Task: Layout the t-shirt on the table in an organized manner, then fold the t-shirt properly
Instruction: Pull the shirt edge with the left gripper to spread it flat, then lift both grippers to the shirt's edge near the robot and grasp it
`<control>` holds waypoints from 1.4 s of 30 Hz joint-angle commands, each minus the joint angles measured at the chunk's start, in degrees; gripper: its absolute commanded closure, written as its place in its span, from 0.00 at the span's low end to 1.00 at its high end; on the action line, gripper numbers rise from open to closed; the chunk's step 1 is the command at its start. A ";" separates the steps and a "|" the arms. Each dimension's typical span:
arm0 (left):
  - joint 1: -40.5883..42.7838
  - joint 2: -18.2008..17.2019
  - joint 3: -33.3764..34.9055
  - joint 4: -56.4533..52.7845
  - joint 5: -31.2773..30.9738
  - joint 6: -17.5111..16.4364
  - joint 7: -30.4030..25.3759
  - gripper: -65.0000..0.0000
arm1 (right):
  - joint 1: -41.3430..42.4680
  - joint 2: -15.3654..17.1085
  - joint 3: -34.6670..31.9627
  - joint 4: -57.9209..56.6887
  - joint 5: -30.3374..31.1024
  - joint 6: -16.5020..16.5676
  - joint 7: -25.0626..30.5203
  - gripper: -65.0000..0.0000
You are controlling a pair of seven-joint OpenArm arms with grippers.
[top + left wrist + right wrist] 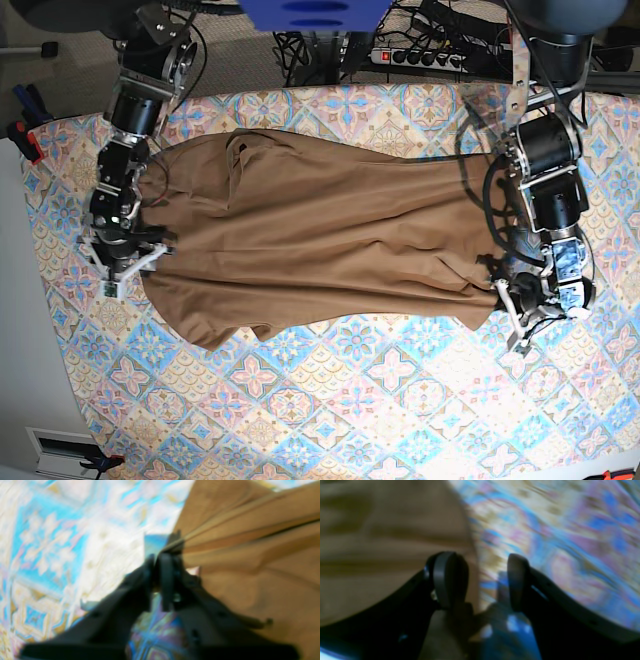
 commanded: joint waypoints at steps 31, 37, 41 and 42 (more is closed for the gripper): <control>37.07 3.50 -2.84 67.73 -16.32 0.27 21.67 0.56 | -33.97 -9.02 -9.96 40.57 0.73 10.40 -17.46 0.52; 39.18 3.41 -6.01 67.82 -16.32 0.27 21.67 0.56 | -32.65 -9.02 -12.25 41.10 0.73 10.05 -17.46 0.52; 39.70 3.50 -6.54 67.82 -16.32 0.27 21.67 0.56 | -28.43 -9.02 -12.16 40.92 0.73 10.05 -17.64 0.52; 39.79 3.50 -6.54 67.82 -16.32 0.27 21.67 0.56 | -27.11 -8.94 -11.98 40.92 0.73 10.05 -17.90 0.52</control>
